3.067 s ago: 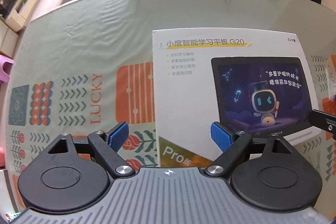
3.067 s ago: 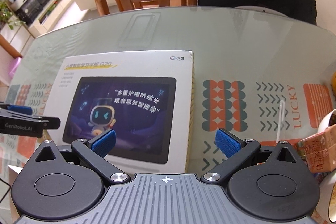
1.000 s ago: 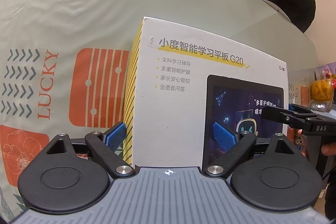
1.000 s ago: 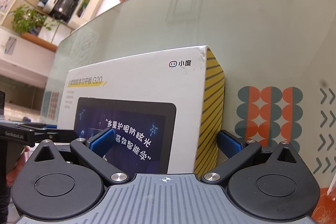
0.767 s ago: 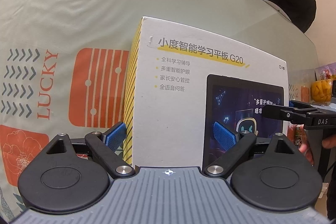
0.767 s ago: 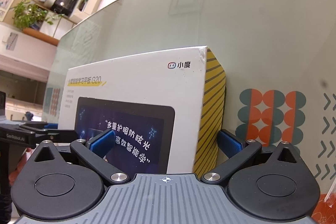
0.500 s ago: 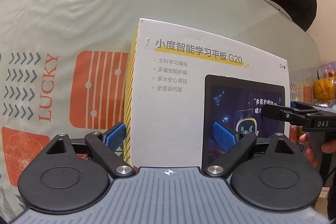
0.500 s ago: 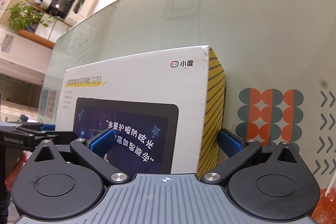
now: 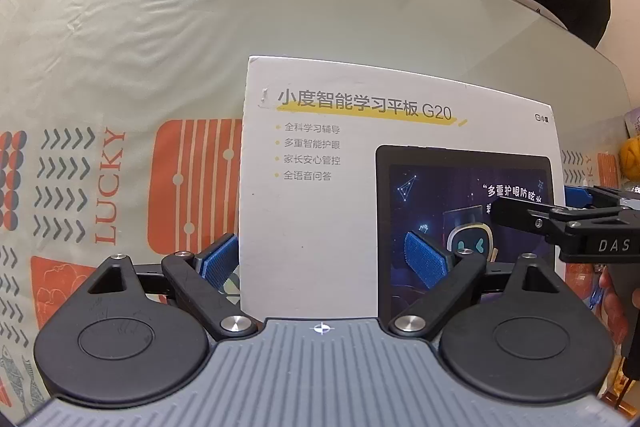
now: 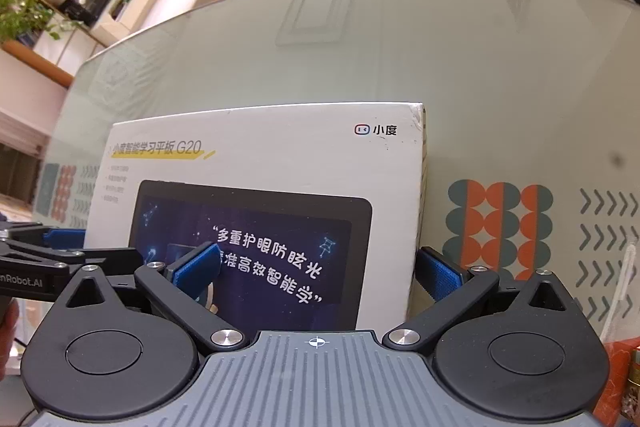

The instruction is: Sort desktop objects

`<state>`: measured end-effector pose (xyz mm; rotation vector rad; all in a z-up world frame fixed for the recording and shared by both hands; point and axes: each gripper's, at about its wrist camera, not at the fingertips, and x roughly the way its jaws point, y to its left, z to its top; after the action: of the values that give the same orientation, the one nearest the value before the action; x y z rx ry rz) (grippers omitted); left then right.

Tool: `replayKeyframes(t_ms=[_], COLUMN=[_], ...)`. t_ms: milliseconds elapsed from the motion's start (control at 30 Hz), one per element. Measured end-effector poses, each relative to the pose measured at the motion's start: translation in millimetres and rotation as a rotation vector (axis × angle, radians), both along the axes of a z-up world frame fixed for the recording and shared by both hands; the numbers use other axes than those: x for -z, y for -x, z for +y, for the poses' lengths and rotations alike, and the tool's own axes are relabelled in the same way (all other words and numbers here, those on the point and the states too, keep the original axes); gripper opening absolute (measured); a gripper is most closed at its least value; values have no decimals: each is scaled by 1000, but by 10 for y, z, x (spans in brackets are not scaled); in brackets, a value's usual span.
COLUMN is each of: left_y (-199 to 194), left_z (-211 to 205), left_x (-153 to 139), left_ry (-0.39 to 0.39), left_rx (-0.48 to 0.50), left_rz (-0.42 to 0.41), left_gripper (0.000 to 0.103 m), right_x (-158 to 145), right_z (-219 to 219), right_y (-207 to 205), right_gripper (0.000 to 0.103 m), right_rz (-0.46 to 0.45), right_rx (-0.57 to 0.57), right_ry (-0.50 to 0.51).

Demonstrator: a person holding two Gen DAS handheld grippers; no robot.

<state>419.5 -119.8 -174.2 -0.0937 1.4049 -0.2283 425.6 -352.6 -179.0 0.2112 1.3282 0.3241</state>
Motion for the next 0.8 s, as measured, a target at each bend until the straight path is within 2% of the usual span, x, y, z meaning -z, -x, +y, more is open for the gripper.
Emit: replayKeyframes(t_ms=[333,800], left_y=[85,318], left_z=[67,168], left_x=[-136,-548], left_ry=[-9,-61], left_rx=[-10,-15], left_rz=[-18,-137], left_gripper=[103,103], right_x=[-139,-456], right_z=[119,215], right_y=[130,281], right_gripper=[103,103], right_rz=[-31,-44], right_rx=[4,32], right_ry=[29,27])
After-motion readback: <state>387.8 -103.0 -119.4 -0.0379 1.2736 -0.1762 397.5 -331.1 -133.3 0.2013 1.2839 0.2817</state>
